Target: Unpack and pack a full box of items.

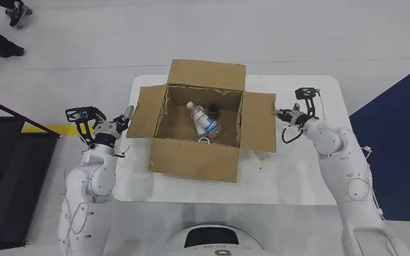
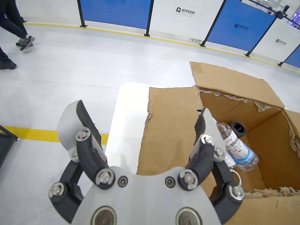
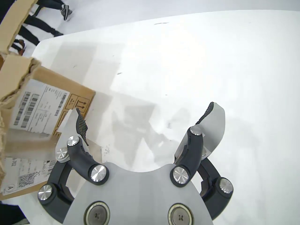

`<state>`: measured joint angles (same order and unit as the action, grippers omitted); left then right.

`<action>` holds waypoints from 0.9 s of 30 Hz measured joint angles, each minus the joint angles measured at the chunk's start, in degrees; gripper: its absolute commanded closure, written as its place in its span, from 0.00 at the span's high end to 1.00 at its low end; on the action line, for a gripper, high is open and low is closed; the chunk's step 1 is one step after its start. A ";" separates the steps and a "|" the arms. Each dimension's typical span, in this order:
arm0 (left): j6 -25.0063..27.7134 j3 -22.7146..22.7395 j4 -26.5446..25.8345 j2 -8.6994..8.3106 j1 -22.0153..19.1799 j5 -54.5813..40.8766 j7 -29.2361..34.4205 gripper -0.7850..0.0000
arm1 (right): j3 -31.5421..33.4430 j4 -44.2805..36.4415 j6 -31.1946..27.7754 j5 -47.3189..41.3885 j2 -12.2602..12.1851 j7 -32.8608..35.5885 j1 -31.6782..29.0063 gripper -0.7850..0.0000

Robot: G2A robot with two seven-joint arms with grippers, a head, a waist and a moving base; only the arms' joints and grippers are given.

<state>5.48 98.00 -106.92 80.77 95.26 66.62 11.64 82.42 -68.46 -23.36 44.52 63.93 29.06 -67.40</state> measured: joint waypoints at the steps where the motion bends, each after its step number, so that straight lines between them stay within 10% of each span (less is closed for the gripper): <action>1: 0.00 0.00 0.00 0.00 0.00 0.00 0.00 1.00 | -0.45 -0.20 -1.08 -0.16 0.03 0.04 0.05 1.00; 13: 0.00 0.00 0.00 0.00 0.00 0.00 0.00 1.00 | 2.43 -10.32 -12.46 -11.56 -0.74 -1.51 -4.63 1.00; 27: -0.45 4.23 3.30 -0.54 -0.56 -1.36 -0.63 1.00 | -9.37 -23.12 -5.85 -1.54 0.47 0.21 -3.06 1.00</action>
<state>5.03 102.22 -103.62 80.22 94.70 65.26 11.01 73.05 -91.58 -29.21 42.97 64.41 29.27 -70.46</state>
